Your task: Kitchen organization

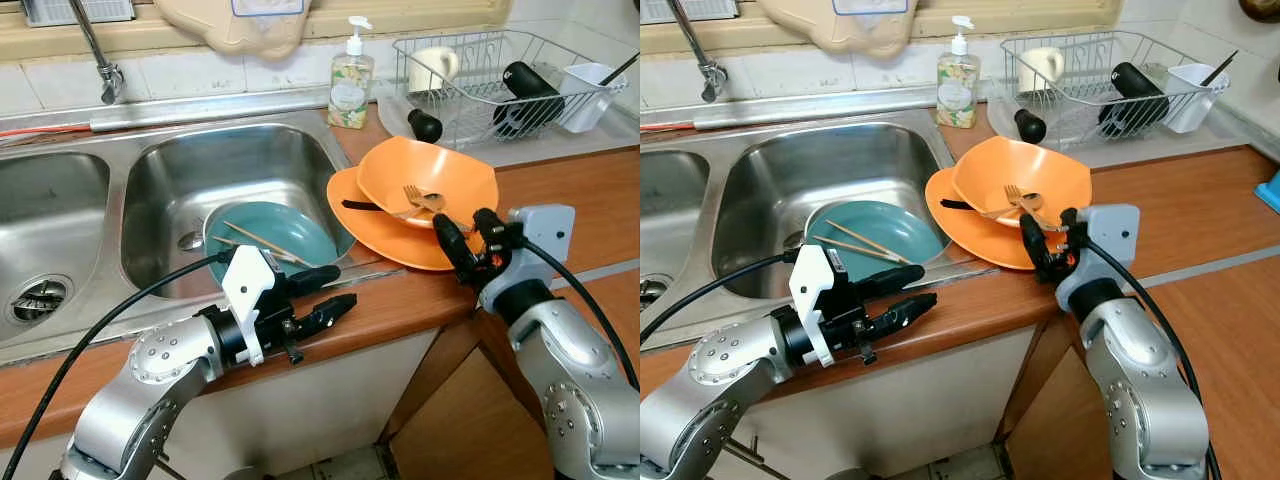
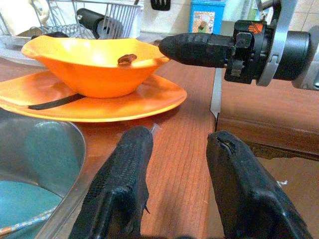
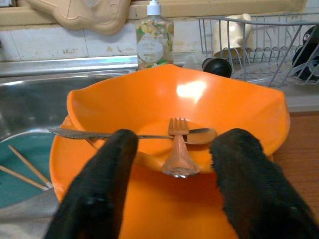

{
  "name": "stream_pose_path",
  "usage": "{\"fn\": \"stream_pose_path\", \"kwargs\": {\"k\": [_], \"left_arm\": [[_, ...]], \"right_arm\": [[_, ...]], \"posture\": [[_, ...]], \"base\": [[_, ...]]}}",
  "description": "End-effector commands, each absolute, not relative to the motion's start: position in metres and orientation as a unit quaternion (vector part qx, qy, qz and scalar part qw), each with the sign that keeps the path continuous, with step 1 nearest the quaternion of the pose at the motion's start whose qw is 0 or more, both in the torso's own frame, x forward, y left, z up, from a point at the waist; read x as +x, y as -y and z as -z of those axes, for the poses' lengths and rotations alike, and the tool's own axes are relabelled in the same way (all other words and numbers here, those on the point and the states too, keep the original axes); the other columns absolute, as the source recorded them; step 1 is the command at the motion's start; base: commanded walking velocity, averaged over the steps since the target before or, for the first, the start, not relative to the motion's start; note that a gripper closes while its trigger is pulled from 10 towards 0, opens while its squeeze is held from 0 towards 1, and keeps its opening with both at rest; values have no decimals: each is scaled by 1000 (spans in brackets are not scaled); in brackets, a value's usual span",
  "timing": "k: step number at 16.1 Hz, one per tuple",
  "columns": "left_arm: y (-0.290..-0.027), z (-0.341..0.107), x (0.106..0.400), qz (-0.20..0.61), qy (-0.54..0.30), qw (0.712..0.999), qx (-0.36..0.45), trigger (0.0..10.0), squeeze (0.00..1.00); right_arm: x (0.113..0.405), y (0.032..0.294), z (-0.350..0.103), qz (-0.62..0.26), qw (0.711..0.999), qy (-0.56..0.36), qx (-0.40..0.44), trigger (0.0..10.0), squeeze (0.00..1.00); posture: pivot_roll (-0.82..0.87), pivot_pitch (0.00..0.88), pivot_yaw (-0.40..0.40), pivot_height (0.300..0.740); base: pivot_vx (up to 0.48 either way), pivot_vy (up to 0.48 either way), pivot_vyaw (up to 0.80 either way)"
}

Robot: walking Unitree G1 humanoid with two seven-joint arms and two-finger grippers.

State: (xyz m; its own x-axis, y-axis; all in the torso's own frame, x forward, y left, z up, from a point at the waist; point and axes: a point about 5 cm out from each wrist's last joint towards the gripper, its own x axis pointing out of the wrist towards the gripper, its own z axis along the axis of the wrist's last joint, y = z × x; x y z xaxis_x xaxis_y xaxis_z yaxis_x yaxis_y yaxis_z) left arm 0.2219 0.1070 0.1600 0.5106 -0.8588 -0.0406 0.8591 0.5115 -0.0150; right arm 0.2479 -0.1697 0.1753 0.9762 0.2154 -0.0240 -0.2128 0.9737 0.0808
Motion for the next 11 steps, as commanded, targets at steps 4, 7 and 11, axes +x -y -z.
{"fn": "stream_pose_path", "kwargs": {"k": [4,7,11], "left_arm": [[-106,-160,221,498,-21,867,12,10000,0],[-106,-160,221,497,-21,867,13,10000,0],[-107,-161,222,497,-21,867,14,10000,0]], "right_arm": [[249,171,-174,-121,992,-12,32,0,0],[252,170,-172,-119,992,-12,28,0,0],[252,169,-168,-126,991,-28,18,0,0]], "posture": [[-94,0,16,740],[-90,0,12,740],[-88,0,15,740]], "base": [[0,0,0],[0,0,0],[0,0,0]]}}
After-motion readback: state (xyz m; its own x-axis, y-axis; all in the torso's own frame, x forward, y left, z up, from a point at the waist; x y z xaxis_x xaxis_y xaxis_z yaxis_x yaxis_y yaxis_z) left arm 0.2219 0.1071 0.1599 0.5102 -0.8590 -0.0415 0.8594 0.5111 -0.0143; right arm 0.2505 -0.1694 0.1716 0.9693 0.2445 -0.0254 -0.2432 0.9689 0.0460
